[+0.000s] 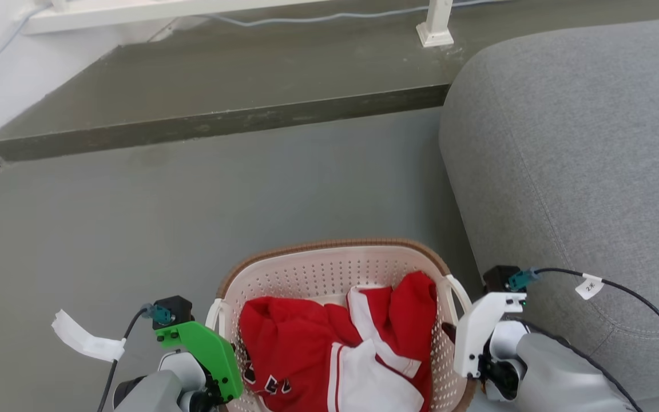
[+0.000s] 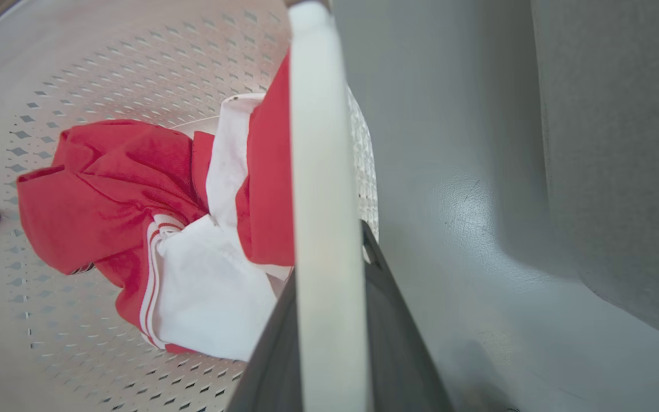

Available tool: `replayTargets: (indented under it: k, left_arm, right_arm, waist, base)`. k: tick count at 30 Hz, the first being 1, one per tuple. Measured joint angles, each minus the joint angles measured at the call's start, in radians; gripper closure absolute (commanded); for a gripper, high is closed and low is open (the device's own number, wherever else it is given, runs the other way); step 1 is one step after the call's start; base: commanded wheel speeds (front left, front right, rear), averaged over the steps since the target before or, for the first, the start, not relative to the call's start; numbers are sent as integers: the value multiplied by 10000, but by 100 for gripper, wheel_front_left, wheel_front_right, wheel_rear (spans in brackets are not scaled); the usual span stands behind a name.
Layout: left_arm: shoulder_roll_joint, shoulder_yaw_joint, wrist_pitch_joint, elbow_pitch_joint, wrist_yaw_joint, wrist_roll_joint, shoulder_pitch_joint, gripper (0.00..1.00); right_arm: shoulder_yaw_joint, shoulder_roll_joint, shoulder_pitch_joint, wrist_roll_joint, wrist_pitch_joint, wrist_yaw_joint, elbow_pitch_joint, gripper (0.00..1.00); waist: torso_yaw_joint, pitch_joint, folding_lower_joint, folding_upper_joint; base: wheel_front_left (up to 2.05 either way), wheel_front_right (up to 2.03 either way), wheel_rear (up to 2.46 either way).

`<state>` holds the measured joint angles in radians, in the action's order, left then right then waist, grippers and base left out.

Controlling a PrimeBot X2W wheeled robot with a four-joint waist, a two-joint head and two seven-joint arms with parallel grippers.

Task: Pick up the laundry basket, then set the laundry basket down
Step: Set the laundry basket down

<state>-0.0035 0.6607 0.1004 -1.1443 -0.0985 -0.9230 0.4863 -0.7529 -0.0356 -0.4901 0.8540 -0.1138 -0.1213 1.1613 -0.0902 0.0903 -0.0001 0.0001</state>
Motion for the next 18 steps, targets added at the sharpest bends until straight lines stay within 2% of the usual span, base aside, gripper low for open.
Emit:
replayTargets:
  k: [18]
  left_arm:
    - [36, 25, -537, 198, 165, -52, 759, 100]
  right_arm:
    - [-50, -42, -1109, -27, 401, 84, 88, 100]
  waist:
    - [47, 1231, 0, 0]
  base:
    - [0, 0, 0]
